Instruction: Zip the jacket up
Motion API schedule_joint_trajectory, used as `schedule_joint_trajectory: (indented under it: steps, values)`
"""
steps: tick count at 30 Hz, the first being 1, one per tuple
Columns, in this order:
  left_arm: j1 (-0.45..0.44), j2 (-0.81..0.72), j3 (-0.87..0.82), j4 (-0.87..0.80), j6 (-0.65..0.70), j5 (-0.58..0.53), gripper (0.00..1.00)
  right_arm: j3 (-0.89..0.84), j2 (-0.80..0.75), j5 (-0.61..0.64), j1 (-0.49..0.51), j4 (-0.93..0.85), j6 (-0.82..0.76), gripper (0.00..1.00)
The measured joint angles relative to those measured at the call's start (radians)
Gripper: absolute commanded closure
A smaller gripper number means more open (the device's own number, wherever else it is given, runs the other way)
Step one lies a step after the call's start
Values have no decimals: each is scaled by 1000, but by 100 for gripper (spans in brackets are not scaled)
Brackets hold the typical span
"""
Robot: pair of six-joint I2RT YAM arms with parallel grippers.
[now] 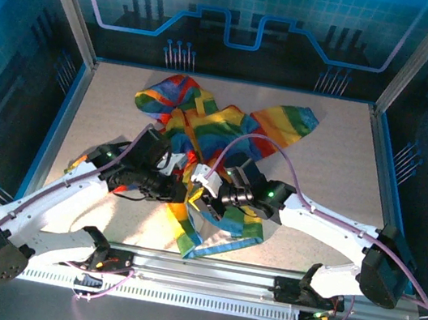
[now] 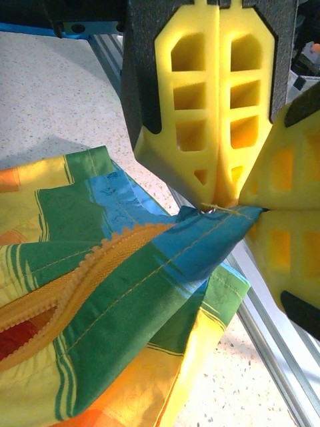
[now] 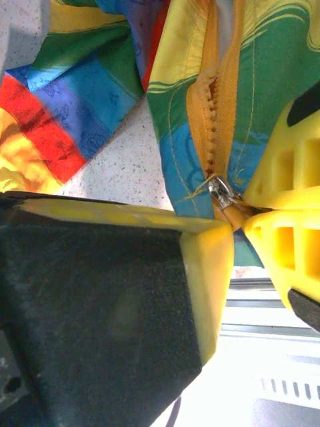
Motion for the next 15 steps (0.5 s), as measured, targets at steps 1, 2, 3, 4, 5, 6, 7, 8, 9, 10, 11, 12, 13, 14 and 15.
schedule_joint_trajectory:
  steps: [1,2,3,4,5,6,7,8,9,10,11,12,13,14,15]
  values:
    - [0,0,5,-12,6,0,100,0,-2,11,0,0,0,91]
    - [0,-1,10,-22,15,0,100,-1,-6,15,-2,-1,0,77]
    - [0,-1,13,-23,24,0,100,-1,-10,21,-2,0,4,65]
    - [0,-1,17,-28,32,-1,100,-2,-17,26,-1,0,3,61]
    - [0,-1,21,-34,43,-1,100,-5,-27,32,-1,1,0,59]
    - [0,-1,23,-39,50,0,100,-8,-35,36,-1,2,-2,59]
    - [0,-1,25,-44,58,0,100,-11,-45,43,-2,4,-2,59]
    - [0,-1,27,-49,68,0,100,-13,-52,49,-1,6,-4,59]
    - [0,-1,27,-52,75,0,100,-13,-56,51,0,7,-6,59]
    - [0,0,29,-55,81,3,100,-13,-56,54,0,9,-9,59]
    - [0,0,32,-58,86,3,100,-13,-56,58,1,9,-12,59]
    - [0,0,34,-60,92,3,100,-13,-56,61,4,8,-16,59]
    - [0,1,39,-63,100,4,100,-13,-54,63,6,8,-22,60]
    - [0,1,43,-67,103,5,100,-12,-51,67,10,7,-28,60]
    - [0,1,45,-68,106,6,100,-10,-47,69,13,6,-34,60]
